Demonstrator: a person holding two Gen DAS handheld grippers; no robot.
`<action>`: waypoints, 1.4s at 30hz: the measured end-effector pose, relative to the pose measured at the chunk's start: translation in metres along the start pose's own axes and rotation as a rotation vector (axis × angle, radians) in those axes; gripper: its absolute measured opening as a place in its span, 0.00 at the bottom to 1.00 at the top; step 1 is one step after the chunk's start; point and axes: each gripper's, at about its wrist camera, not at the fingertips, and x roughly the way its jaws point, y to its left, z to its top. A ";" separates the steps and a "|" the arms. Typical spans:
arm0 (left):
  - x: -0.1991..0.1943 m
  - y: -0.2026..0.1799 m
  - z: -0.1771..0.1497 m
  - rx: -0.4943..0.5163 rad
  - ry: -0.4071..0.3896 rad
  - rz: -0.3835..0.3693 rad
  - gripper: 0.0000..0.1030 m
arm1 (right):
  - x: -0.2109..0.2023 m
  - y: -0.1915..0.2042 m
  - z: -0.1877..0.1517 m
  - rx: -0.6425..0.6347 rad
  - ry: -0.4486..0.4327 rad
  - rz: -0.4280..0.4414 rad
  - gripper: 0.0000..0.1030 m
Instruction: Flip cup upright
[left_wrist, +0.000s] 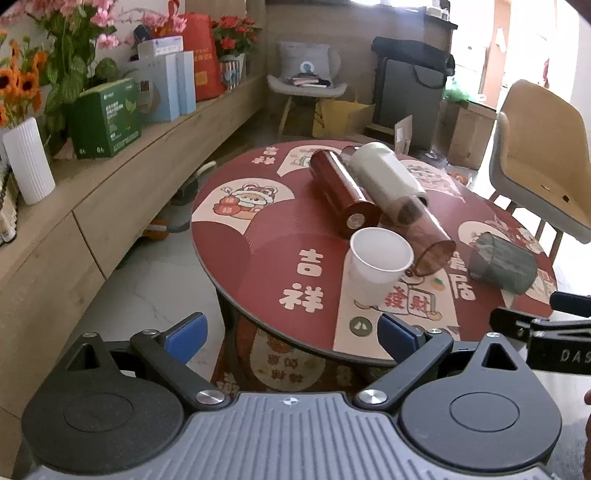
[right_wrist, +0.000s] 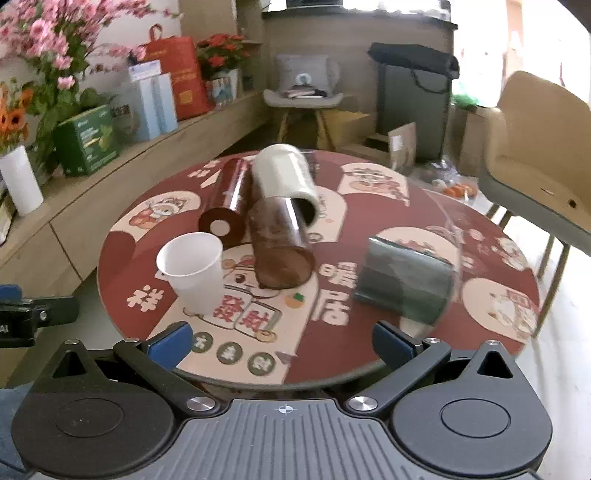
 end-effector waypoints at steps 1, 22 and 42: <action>-0.004 -0.002 -0.002 0.006 -0.003 0.004 0.97 | -0.004 -0.003 -0.002 0.007 -0.004 -0.001 1.00; -0.044 -0.014 -0.019 0.034 -0.028 0.026 0.97 | -0.051 -0.015 -0.026 0.052 -0.034 -0.004 1.00; -0.051 -0.014 -0.021 0.030 -0.043 0.043 0.97 | -0.057 -0.015 -0.028 0.049 -0.041 -0.016 1.00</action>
